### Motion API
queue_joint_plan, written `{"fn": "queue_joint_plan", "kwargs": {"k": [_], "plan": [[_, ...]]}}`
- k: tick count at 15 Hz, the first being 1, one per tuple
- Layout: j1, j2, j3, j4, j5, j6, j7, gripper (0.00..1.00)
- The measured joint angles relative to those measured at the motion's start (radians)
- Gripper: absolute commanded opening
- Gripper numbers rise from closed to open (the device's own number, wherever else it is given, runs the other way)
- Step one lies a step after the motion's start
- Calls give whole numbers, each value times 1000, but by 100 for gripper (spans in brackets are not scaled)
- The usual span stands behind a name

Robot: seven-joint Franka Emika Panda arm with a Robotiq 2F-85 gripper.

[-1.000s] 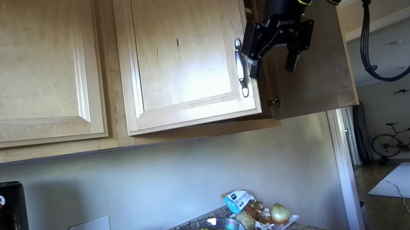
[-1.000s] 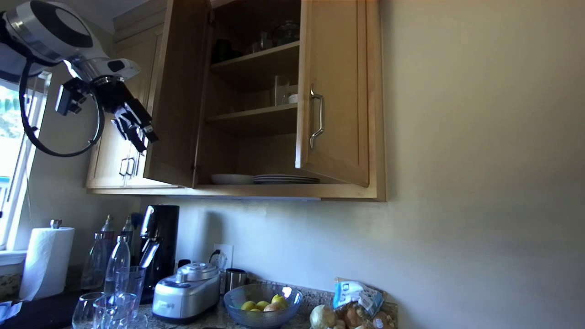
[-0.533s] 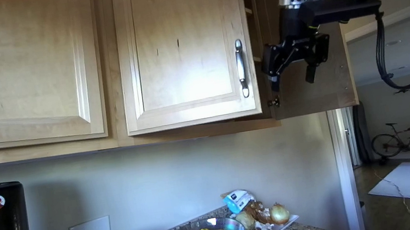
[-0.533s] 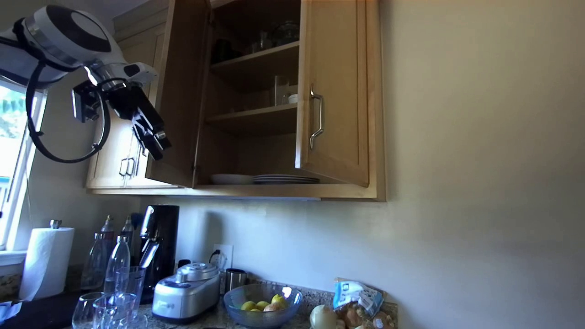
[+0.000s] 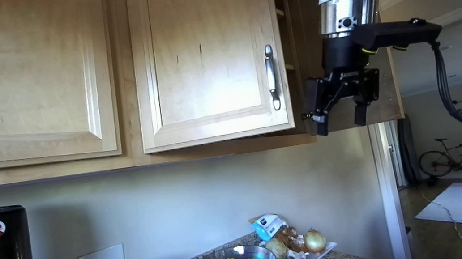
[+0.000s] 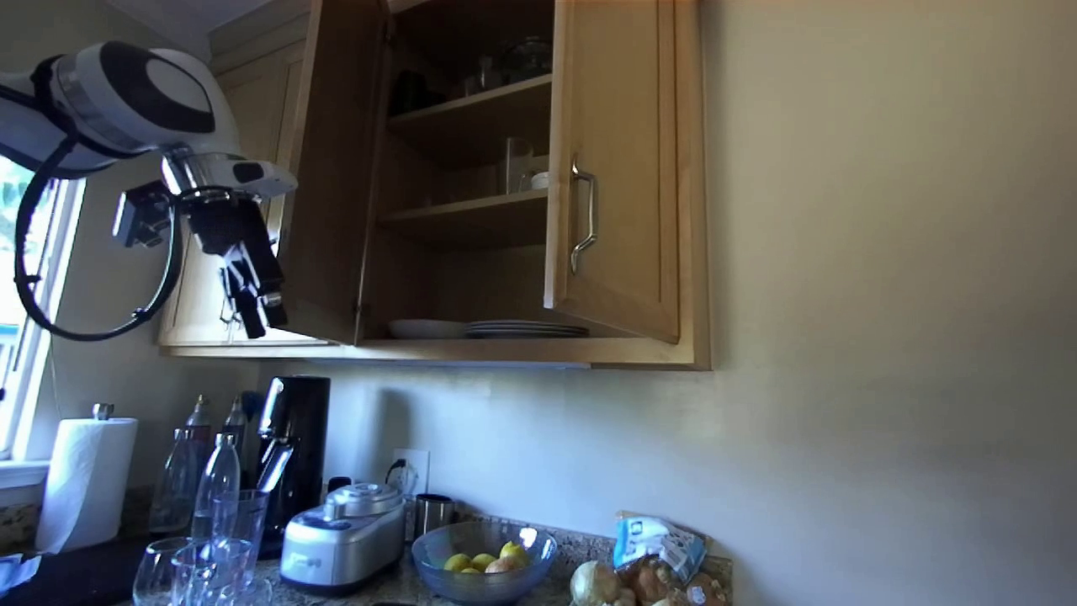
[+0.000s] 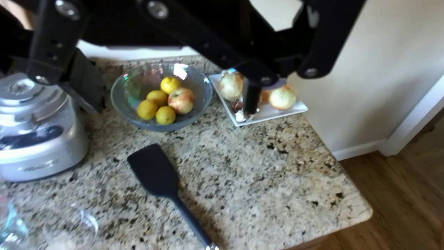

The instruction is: Close first the left cabinet door then the right cabinet door

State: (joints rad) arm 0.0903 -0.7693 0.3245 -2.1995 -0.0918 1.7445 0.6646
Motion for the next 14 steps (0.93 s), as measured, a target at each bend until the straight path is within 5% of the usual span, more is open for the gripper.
{"fn": "queue_joint_plan", "kwargs": {"k": [7,8,10,14], "plan": [[109,34,59,-36,198,52,-167,98],[110,43,69,-31,202,75,-190,74],[111,63,82,-17,202,126,-225,68],[99,124,81,38,185,204,-273,41]]}}
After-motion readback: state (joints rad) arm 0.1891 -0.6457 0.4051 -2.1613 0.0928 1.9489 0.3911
